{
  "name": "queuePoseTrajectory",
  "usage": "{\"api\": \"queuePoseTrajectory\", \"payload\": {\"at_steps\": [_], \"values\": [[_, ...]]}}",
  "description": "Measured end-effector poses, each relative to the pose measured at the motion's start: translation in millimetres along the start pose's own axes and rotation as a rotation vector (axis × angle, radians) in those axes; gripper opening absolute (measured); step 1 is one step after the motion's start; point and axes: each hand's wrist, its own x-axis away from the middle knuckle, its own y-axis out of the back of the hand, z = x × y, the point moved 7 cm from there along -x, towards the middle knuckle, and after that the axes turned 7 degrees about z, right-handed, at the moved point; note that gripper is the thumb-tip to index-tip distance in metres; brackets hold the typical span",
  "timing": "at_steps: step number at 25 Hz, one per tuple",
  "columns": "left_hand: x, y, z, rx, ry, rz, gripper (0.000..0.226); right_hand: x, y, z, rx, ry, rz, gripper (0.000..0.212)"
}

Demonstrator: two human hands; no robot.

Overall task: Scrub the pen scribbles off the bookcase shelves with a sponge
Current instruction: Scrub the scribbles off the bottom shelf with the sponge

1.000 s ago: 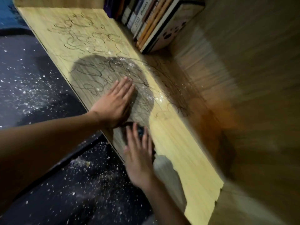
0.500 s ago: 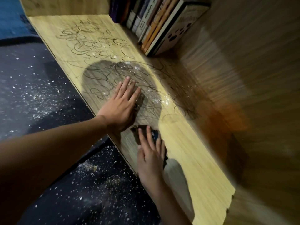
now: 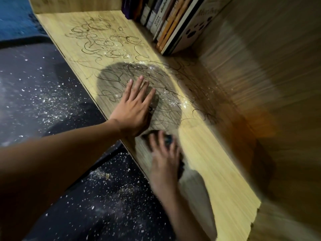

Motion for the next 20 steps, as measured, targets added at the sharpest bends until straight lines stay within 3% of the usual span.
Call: {"api": "queuePoseTrajectory", "payload": {"at_steps": [2, 3, 7, 9, 11, 14, 17, 20], "values": [[2, 2, -1, 0.015, -0.014, 0.003, 0.077, 31, -18, 28, 0.017, 0.256, 0.095, 0.069], [3, 2, -2, 0.022, -0.015, 0.003, 0.077, 40, -18, 18, 0.011, 0.274, 0.157, 0.066], [2, 1, -1, 0.039, -0.012, -0.006, 0.073, 40, 22, -87, -0.087, -0.069, 0.038, 0.043], [-1, -1, -2, 0.040, -0.026, -0.002, 0.072, 22, 18, -80, -0.067, -0.140, -0.029, 0.045], [-1, -3, -1, 0.021, -0.027, 0.008, 0.074, 5, -2, -24, 0.003, -0.089, 0.016, 0.058], [-1, -4, 2, 0.023, -0.030, 0.019, 0.075, 10, -15, 33, -0.002, 0.178, 0.068, 0.062], [-2, 1, -2, 0.083, -0.040, 0.032, 0.074, 61, -7, -13, 0.030, 0.212, 0.209, 0.069], [2, 1, -3, 0.078, -0.018, 0.015, 0.071, 98, 7, -39, -0.013, 0.200, 0.229, 0.066]]}}
